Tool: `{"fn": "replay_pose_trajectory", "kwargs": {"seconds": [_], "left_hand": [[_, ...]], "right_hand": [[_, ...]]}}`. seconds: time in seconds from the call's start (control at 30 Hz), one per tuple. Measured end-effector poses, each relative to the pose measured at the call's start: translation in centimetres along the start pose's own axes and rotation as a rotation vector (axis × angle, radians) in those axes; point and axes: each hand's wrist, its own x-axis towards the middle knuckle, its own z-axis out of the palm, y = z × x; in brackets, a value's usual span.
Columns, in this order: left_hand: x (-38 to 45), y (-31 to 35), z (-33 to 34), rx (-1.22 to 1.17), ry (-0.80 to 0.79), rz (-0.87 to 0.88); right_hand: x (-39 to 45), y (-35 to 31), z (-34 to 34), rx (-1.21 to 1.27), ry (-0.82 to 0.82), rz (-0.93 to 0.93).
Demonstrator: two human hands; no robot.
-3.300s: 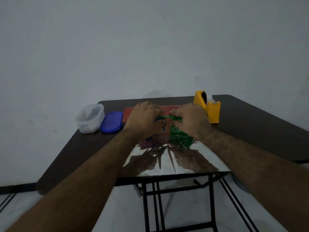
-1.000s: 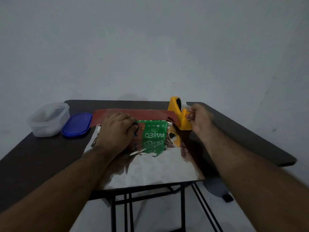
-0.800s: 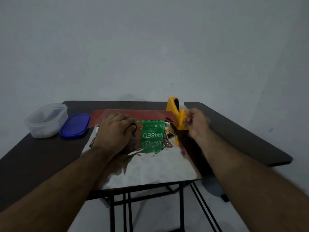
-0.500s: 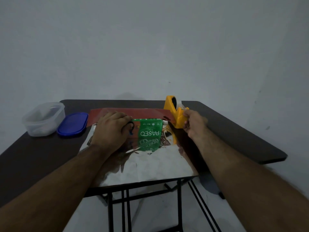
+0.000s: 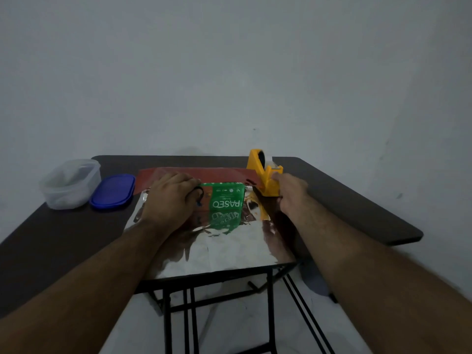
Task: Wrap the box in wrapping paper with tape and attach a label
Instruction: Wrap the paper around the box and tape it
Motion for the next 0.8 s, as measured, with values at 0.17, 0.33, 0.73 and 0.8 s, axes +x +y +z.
{"fn": "replay_pose_trajectory", "kwargs": {"seconds": [0.17,0.33,0.73,0.8], "left_hand": [[0.0,0.0,0.0,-0.011,-0.011,-0.009],[-0.1,0.1,-0.6,-0.005,-0.005,0.006],[-0.3,0.9,-1.6,-0.093,-0.001,-0.044],[-0.3,1.0,-1.7,-0.089,-0.006,-0.047]], "right_hand": [[-3.4,-1.5,1.2,0.077,-0.219,-0.030],[-6.8,-1.4,3.5,0.058,-0.373,-0.095],[-10.6,1.7,7.6,0.043,-0.344,-0.172],[-11.0,2.2,8.3,0.065,-0.298,-0.152]]}}
